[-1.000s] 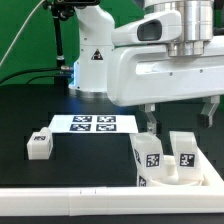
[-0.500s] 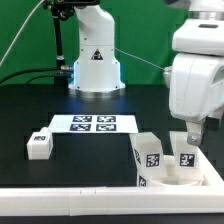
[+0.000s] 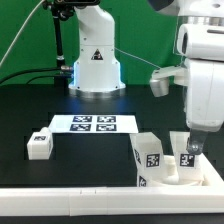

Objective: Assemble stool

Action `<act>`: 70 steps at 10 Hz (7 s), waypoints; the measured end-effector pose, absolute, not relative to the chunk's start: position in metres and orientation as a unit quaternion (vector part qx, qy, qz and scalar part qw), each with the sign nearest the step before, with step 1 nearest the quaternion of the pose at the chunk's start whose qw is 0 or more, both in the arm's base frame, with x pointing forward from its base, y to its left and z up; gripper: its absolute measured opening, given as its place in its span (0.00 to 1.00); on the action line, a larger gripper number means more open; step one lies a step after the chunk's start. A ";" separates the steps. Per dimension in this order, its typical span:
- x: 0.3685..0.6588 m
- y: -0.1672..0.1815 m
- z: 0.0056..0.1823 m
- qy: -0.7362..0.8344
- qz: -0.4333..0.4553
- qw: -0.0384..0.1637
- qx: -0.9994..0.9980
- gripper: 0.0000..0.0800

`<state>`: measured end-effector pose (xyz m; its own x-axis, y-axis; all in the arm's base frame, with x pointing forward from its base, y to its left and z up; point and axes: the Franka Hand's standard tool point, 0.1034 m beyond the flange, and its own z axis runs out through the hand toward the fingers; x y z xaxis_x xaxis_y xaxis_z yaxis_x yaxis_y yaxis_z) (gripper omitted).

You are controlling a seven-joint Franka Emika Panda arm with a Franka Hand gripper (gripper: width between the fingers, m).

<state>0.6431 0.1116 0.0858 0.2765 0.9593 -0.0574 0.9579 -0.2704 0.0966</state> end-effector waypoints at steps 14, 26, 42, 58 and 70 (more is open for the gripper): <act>0.644 0.110 0.086 0.019 0.031 0.014 0.999 0.42; 0.647 0.109 0.088 -0.617 -0.008 -0.078 0.783 0.42; 0.654 0.133 0.110 -0.711 0.016 -0.161 0.685 0.79; 0.646 0.111 0.096 0.206 0.095 -0.029 0.973 0.81; 0.636 0.121 0.068 0.419 0.040 0.033 0.906 0.81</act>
Offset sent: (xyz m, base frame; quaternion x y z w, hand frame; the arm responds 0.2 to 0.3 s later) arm 0.0000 0.0000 0.0000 0.0000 0.0000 0.1938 0.9810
